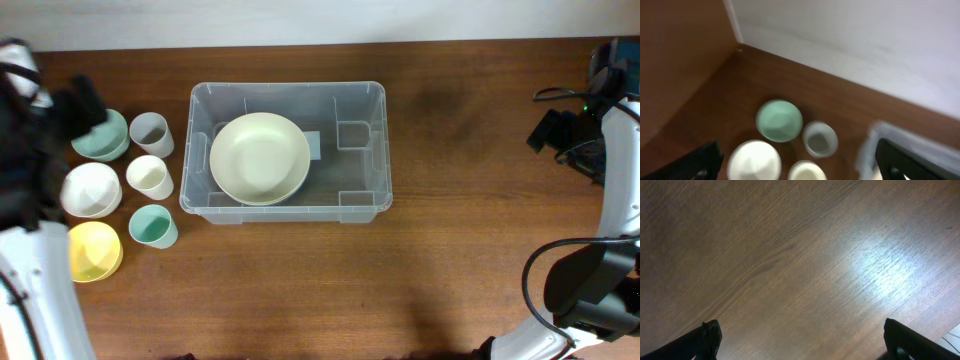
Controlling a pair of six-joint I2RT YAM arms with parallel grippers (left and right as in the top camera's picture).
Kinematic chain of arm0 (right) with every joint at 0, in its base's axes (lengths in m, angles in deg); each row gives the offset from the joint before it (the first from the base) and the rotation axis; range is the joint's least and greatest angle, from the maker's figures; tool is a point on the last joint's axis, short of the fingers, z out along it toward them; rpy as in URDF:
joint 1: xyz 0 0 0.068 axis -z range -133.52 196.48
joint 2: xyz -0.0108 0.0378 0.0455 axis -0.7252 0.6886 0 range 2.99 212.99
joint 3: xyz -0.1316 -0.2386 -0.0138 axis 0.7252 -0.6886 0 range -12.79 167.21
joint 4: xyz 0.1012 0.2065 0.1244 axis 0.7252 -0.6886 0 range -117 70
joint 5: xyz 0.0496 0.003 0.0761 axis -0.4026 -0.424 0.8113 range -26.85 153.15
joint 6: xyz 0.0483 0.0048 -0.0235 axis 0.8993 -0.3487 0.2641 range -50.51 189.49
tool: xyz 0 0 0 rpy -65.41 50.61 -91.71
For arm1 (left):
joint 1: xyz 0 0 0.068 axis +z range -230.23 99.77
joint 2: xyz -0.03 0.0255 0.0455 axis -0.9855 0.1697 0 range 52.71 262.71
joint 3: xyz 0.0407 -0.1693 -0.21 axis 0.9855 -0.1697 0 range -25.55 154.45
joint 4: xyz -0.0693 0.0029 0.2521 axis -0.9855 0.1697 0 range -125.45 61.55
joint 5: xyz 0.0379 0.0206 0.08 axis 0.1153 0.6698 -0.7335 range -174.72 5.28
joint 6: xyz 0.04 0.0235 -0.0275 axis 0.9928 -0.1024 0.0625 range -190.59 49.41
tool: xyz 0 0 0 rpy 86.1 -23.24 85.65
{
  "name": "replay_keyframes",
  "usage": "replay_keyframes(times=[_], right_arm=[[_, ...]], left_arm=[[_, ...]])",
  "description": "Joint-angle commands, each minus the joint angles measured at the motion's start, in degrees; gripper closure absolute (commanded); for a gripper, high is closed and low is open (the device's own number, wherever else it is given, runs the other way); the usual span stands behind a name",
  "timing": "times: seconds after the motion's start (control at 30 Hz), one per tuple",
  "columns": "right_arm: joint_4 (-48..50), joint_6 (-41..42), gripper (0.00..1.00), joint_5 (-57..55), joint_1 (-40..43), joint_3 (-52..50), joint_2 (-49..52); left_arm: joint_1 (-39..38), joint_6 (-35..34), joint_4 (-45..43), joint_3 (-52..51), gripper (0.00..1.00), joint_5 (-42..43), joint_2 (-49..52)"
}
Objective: Pack container
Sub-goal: 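Move the left gripper over the white bowl at the left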
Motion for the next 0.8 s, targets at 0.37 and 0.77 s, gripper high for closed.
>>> replay_keyframes(times=[0.37, 0.77], right_arm=[[0.00, 0.42, 0.01, -0.74, 0.37, -0.09, 0.11], [0.00, 0.42, 0.01, -0.74, 0.37, -0.09, 0.11]], left_arm=[[8.44, -8.48, 8.52, 2.71, 0.00, 1.55, 22.10], [16.59, -9.01, 15.17, 2.71, 0.01, 1.53, 32.44]])
